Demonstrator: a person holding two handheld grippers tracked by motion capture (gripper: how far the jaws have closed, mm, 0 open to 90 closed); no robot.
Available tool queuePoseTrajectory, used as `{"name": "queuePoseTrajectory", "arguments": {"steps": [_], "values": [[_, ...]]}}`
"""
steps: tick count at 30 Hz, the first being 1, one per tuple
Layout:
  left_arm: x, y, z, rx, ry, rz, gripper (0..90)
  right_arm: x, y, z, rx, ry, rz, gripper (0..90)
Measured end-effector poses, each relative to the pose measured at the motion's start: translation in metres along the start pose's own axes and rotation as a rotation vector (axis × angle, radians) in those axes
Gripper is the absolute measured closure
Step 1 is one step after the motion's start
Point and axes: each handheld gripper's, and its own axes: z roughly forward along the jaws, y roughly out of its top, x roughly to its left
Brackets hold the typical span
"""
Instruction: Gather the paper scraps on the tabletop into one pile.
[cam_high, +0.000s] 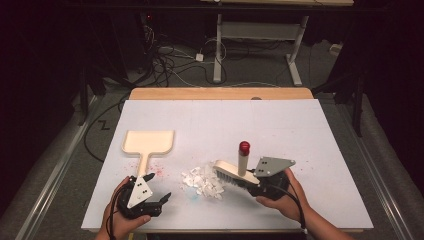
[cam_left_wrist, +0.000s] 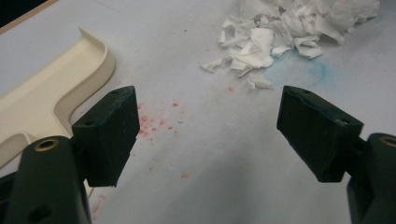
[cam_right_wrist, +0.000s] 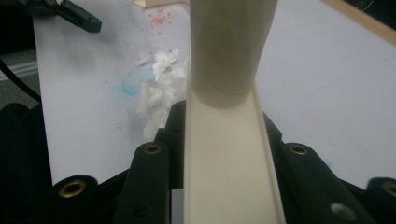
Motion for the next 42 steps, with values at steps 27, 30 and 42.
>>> {"name": "queuePoseTrajectory", "arguments": {"steps": [27,30,42], "values": [[0.003,0.001,-0.001,-0.014,0.005,-0.015,20.4,0.01,0.012,0.082,0.037,-0.293,0.118,68.4],[0.002,0.001,-0.002,-0.021,0.003,-0.016,20.4,0.018,0.018,0.089,0.025,-0.271,0.113,68.4],[0.004,0.001,-0.003,-0.032,0.014,-0.01,20.4,0.004,0.027,0.069,-0.048,-0.264,0.11,68.4]]}}
